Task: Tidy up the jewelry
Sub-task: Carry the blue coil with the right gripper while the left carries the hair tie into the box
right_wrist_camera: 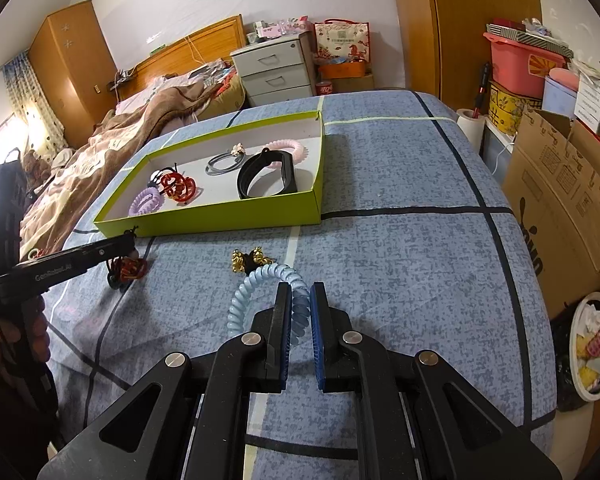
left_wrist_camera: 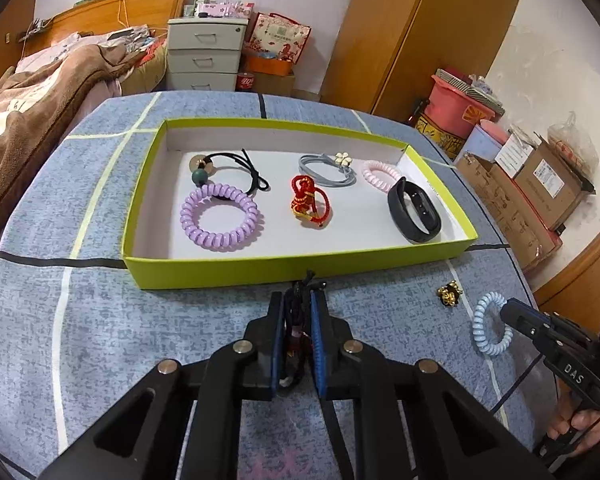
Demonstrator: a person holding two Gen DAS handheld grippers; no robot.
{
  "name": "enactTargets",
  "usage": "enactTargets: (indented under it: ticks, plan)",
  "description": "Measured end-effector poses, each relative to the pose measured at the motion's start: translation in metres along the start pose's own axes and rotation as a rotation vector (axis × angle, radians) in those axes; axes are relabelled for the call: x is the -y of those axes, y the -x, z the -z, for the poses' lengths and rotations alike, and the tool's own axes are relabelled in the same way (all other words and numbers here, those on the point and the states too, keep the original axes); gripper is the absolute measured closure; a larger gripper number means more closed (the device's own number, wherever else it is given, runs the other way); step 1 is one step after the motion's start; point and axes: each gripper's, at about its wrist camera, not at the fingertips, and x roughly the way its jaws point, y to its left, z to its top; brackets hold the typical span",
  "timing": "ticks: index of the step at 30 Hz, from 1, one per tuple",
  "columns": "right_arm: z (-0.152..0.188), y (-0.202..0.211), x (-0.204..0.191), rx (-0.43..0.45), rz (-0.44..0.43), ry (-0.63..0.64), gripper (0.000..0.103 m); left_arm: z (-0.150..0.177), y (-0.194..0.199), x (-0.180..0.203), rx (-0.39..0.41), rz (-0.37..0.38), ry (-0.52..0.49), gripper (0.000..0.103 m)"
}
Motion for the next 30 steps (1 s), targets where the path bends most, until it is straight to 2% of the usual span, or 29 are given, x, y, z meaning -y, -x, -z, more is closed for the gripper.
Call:
enactTargets:
  ticks: [8,20,30]
  plan:
    - [0.003,0.004,-0.001,0.007,-0.003,-0.003,0.093,-0.003,0.017,-0.006,0.053,0.067,0.046,0.090]
    - [0.004,0.012,-0.008,0.026,-0.016,-0.001,0.093,0.008,0.040,-0.020,0.085,0.098,0.090,0.090]
    - [-0.005,0.019,-0.018,0.056,-0.027,0.008,0.093,0.006,0.056,-0.028,0.117,0.075,0.091,0.090]
